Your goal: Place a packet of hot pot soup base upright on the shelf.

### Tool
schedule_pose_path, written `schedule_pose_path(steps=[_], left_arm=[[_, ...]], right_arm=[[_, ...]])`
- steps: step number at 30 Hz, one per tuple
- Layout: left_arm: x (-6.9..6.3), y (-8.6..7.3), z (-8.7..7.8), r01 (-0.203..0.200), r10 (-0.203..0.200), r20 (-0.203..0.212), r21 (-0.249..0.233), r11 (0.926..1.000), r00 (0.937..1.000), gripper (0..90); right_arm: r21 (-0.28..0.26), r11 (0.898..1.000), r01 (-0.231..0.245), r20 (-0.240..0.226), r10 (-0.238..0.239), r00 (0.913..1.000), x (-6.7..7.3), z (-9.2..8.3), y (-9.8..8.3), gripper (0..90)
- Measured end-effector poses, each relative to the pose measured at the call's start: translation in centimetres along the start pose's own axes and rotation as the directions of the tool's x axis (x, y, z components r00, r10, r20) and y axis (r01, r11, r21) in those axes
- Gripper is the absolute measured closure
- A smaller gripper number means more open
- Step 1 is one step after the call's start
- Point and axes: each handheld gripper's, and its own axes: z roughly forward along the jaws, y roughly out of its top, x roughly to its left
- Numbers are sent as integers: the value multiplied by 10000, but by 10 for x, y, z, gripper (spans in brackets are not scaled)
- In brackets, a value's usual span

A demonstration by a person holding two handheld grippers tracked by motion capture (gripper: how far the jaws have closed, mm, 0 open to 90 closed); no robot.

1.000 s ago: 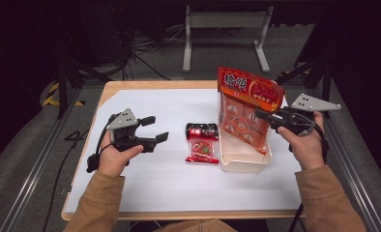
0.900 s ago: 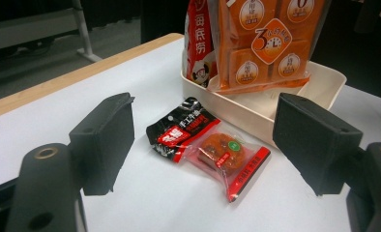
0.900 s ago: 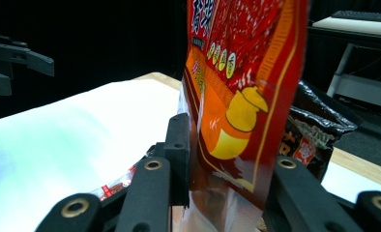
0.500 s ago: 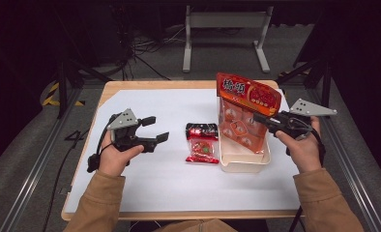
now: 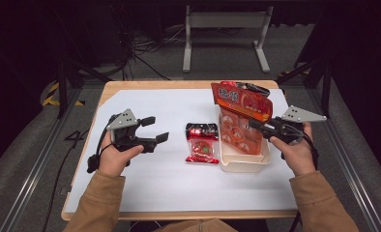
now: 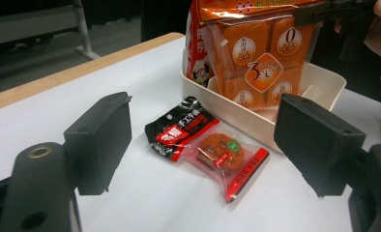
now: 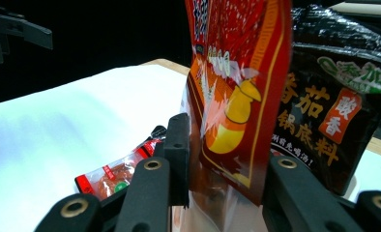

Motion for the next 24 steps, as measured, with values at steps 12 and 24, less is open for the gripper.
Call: schedule_pose_path(steps=[12,24], left_arm=[[1,-3,6,354,-365,-383,-288,9990,9986,145],[8,-7,18,901,-901,-451,-31,9959,9949,51]], right_arm=[[296,9992,-260,181,255,9995,1,-6,-15,714],[359,9974,-629,391,614,9973,-2,-17,-24,706]])
